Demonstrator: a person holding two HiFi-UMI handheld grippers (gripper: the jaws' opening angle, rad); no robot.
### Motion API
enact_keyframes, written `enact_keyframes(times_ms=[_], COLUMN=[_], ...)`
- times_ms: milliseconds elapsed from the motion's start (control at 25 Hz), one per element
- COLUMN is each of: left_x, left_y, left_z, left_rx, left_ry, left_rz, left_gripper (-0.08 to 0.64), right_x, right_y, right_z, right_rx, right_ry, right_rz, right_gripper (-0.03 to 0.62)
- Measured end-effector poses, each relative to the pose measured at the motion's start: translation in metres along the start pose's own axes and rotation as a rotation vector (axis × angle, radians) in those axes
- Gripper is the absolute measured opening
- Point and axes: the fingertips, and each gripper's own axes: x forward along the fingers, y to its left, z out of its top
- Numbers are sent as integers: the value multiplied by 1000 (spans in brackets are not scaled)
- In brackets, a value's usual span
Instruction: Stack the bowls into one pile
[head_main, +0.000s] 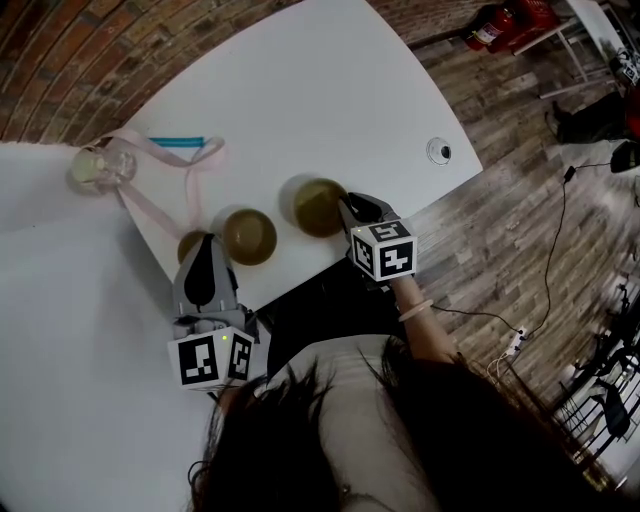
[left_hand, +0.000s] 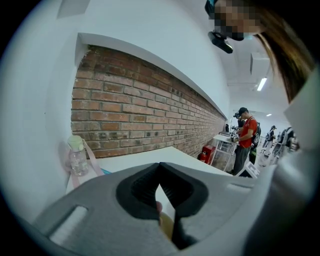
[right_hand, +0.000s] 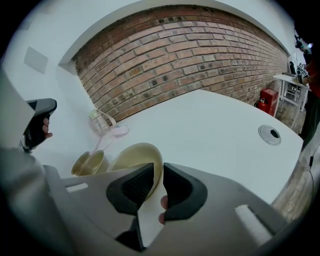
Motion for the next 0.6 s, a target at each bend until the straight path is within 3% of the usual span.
enact_keyframes(times_ms=[600], left_x=[-6], left_y=[-3], left_z=[5], left_rx=[14], left_ry=[-4], left_rz=[-8], left_gripper=[0], right_x=[-2], right_y=[-1], right_z=[0], right_rx=[53], right_ry=[-10], right_rz=[-6], right_gripper=[21])
